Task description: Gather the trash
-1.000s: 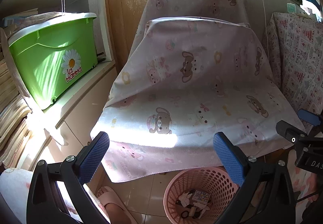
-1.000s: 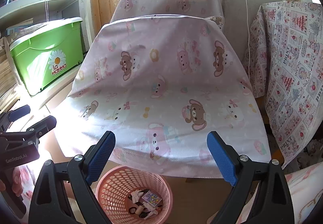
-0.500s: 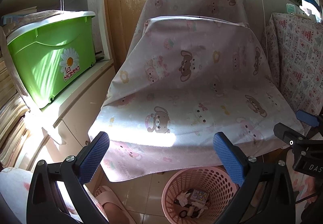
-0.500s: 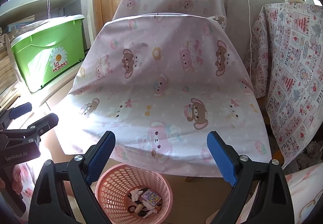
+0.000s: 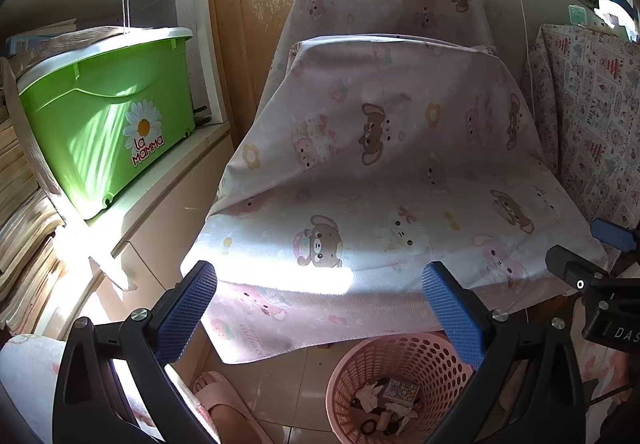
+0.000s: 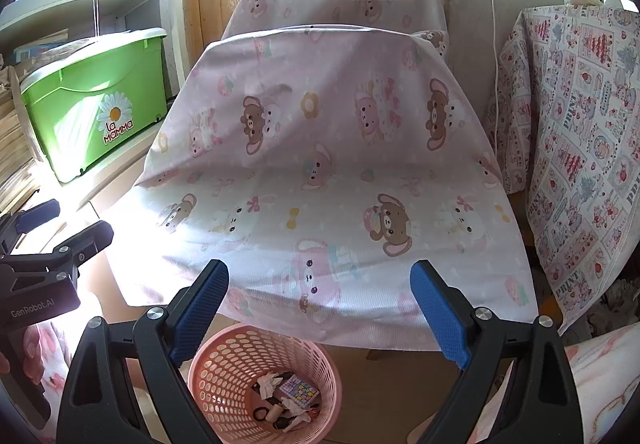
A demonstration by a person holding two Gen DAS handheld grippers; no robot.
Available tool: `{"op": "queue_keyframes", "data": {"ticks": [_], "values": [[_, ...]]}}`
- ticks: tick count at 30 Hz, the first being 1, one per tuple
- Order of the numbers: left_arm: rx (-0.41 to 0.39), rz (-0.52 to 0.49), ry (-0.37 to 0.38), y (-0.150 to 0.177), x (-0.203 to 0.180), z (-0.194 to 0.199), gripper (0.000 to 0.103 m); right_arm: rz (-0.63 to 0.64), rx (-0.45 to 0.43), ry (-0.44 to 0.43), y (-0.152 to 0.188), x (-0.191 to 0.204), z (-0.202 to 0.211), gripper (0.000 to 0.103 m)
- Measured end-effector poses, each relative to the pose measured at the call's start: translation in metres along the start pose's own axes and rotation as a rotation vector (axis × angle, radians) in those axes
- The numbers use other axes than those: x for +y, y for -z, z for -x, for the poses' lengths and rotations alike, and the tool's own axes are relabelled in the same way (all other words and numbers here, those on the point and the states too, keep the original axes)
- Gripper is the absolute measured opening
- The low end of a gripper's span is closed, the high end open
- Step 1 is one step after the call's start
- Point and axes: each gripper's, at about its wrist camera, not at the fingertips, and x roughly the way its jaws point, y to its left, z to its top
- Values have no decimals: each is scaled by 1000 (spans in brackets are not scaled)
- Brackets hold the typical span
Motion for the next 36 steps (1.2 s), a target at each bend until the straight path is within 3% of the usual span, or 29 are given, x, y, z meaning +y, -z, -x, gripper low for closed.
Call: {"op": "queue_keyframes", "data": {"ticks": [5,36], "values": [[-12,-36,-8,0,-5,2,102,1,0,-1,0,0,0,93],[-4,-21,14,-1,-3,1,102,6,0,-5,0,3,-3,93]]}}
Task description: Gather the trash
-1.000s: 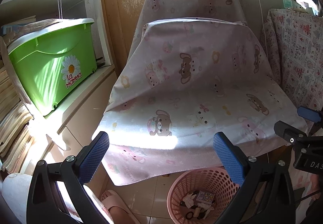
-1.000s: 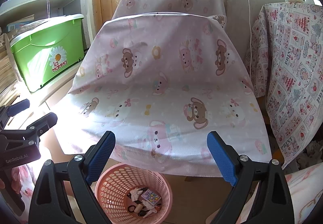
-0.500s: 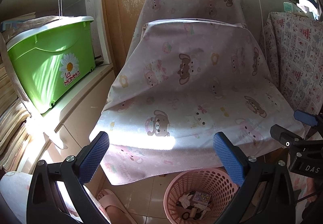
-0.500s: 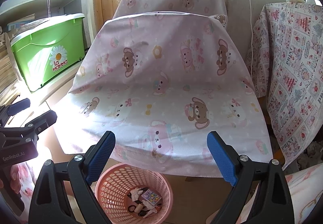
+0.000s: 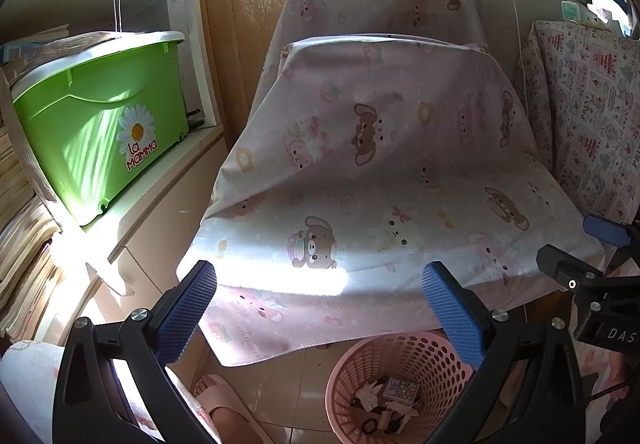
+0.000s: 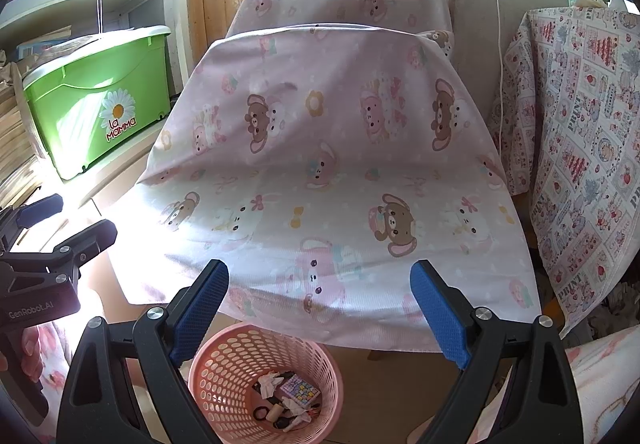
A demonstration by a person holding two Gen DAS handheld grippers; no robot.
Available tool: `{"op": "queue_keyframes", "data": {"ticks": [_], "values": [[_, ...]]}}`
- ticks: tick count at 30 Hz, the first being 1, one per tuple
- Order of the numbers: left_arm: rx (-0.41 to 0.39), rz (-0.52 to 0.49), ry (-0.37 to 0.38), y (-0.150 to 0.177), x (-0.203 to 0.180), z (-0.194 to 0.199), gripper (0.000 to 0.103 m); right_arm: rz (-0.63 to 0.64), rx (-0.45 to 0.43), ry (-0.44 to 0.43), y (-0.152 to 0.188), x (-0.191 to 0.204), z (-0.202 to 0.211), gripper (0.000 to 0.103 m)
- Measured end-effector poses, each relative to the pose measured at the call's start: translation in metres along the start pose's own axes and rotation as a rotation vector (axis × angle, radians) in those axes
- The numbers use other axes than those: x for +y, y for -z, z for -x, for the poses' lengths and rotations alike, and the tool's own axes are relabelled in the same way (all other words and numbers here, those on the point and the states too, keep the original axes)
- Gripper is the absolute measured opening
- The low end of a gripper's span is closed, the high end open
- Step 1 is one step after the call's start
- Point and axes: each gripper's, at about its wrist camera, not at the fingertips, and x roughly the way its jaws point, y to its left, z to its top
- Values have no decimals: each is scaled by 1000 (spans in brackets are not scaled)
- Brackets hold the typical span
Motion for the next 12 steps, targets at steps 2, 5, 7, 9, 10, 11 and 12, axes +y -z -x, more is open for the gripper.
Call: {"op": "queue_keyframes", "data": {"ticks": [2,5,7,9,10,11,12], "values": [[-1,-4,-1,0,0,0,102,0,0,-1,0,0,0,93],[-2,-8,0,1,-1,0,102,2,-1,2,0,0,0,93],[-1,-6,3,1,0,0,102,3,-4,1,0,1,1,93],[-2,-7,3,0,0,0,102,3,-4,2,0,1,1,93],[-2,-7,2,1,0,0,102,4,-4,3,-1,1,1,93],[-2,-7,2,1,0,0,102,4,-4,3,0,1,1,93],[-1,-7,3,1,0,0,102,3,-4,3,0,1,1,93]]}}
